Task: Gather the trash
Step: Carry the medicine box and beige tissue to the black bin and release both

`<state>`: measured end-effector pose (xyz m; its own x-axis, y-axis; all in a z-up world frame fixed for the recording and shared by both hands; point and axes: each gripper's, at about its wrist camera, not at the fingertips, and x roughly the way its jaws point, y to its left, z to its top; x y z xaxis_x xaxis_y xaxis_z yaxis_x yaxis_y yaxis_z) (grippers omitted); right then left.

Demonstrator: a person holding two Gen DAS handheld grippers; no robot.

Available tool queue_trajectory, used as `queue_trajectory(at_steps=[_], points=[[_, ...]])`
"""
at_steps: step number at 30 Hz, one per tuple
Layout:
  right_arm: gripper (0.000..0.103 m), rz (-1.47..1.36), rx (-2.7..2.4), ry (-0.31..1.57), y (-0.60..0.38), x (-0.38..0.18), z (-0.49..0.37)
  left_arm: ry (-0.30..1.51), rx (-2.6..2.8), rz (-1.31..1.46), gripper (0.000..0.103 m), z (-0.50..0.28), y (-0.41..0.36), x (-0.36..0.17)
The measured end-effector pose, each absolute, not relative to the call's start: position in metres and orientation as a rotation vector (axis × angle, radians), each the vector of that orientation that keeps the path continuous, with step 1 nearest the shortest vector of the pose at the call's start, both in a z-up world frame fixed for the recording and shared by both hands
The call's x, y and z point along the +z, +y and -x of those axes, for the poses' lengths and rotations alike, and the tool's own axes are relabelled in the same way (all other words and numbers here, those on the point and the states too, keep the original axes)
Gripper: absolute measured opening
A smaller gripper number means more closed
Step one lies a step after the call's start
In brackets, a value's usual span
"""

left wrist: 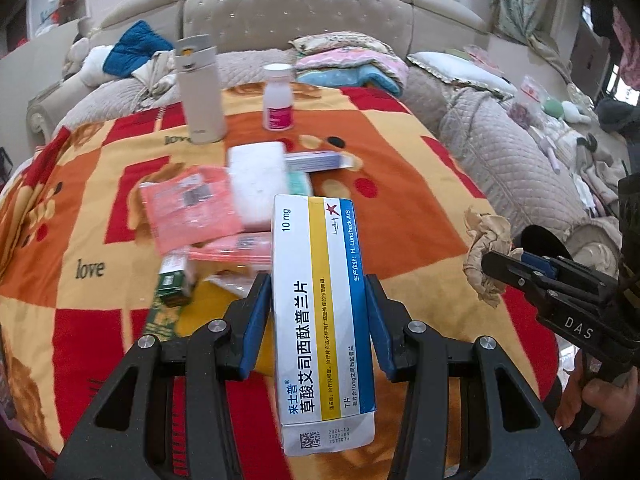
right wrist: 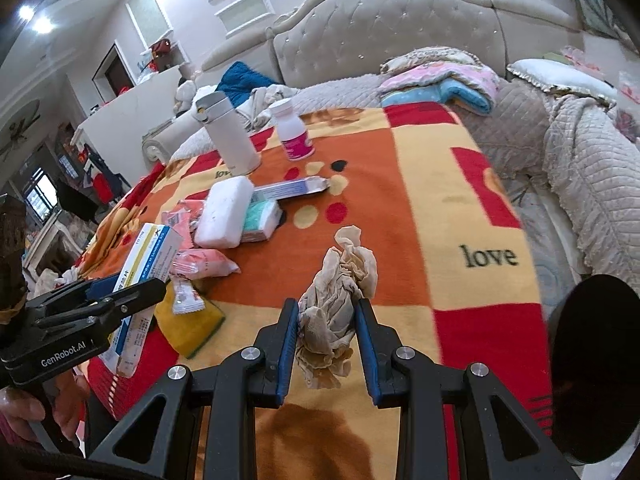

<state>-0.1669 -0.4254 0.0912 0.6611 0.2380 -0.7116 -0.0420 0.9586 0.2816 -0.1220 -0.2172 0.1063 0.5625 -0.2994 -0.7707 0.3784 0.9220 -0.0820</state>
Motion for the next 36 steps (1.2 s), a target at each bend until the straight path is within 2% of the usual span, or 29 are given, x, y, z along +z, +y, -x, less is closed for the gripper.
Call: queue_trajectory(at_steps=[17, 36], points=[[0.028, -0.282, -0.005, 0.822, -0.510, 0.090, 0.210, 0.925, -0.561, -0.134, 0.044, 0.135, -0.312, 0.099], [0.028, -0.336, -0.191, 0.862, -0.607, 0.063, 0.245, 1.031, -0.743, -0.108, 0.044, 0.137, -0.431, 0.080]])
